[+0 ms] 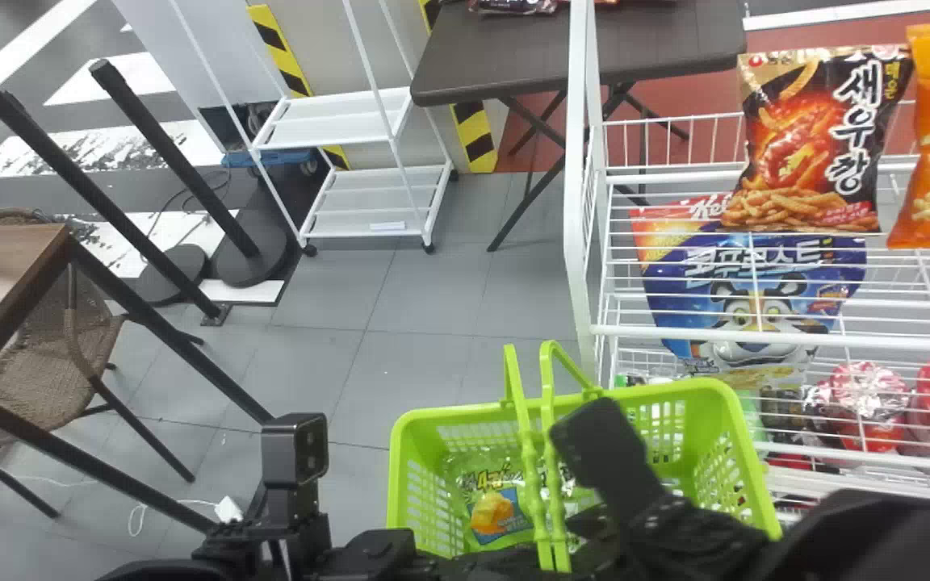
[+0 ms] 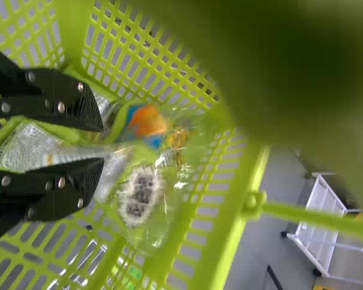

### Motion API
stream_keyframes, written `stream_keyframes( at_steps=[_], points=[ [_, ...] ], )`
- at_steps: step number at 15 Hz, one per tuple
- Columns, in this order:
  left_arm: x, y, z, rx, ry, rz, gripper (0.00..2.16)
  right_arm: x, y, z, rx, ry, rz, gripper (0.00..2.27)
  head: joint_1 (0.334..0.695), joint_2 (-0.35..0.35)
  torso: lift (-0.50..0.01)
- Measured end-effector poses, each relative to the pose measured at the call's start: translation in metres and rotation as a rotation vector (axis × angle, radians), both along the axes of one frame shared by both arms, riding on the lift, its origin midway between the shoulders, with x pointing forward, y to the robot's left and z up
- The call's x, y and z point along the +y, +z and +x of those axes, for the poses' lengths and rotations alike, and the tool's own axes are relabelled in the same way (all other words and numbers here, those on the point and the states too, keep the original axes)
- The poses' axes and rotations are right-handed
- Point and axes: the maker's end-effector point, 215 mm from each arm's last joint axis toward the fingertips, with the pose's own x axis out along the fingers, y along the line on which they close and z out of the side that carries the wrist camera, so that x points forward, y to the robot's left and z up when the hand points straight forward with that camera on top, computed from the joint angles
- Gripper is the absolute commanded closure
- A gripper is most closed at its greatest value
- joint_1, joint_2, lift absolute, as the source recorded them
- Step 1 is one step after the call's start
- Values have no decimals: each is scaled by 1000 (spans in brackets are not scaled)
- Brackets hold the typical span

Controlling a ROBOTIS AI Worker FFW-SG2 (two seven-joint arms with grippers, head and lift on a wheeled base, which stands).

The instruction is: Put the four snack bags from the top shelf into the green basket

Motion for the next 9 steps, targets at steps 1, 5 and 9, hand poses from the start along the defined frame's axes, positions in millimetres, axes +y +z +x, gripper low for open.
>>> stream_keyframes(
  at_steps=[1,5,9],
  points=[
    [0,0,0,-1,0,0,2148,-13,12,2,4,-26,24,29,695,350,-4],
    [1,0,0,-1,-1,1,2148,-106,63,51,-84,-241,74,33,695,350,-4],
    [2,-1,0,4,2,0,2148,-212,99,144,-258,-482,59,36,695,73,-4]
  ],
)
